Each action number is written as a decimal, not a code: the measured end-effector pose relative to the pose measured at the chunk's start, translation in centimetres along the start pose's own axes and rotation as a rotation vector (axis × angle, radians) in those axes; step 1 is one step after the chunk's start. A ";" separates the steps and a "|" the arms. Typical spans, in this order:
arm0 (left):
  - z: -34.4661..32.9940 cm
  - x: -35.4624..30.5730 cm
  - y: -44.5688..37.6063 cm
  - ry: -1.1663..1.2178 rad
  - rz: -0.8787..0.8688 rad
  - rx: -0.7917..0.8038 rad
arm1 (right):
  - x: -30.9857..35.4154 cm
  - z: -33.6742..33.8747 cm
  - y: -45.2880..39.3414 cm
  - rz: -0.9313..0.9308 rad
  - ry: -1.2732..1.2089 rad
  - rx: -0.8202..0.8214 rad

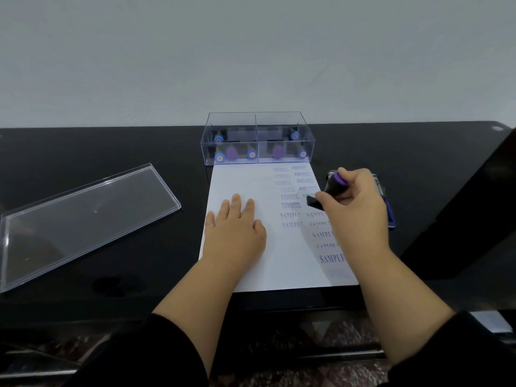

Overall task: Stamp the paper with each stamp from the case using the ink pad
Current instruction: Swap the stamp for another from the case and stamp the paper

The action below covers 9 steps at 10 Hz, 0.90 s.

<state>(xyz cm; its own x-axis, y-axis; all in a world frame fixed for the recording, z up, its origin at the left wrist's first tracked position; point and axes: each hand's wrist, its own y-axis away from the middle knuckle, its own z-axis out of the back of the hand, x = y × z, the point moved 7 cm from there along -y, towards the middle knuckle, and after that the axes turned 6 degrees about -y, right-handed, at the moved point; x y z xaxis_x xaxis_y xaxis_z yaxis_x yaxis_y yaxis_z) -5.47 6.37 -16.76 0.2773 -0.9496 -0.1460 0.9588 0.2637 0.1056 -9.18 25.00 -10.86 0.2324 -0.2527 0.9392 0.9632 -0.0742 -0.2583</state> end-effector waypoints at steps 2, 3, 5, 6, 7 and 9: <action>0.0 0.0 -0.1 -0.001 -0.002 -0.002 | -0.1 0.9 -0.4 -0.031 -0.072 -0.022; 0.0 0.0 -0.2 -0.010 0.000 0.005 | -0.2 1.0 -0.5 -0.035 -0.095 -0.025; -0.1 0.0 0.0 -0.009 0.000 0.001 | -0.5 0.3 -0.4 -0.036 -0.119 -0.005; 0.0 0.0 0.0 -0.014 0.003 0.001 | -0.6 0.2 -0.4 -0.025 -0.121 -0.005; 0.1 0.0 0.0 -0.019 0.003 0.009 | -0.6 0.2 -0.5 -0.025 -0.126 -0.005; 0.0 0.0 -0.1 -0.023 0.004 0.016 | -0.8 0.1 -0.5 -0.023 -0.121 0.003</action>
<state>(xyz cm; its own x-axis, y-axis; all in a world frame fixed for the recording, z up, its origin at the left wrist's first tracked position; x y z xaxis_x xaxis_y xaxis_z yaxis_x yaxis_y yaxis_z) -5.57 6.37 -16.72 0.2790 -0.9524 -0.1228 0.9566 0.2644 0.1222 -9.86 25.37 -11.46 0.2246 -0.1329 0.9653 0.9688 -0.0761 -0.2359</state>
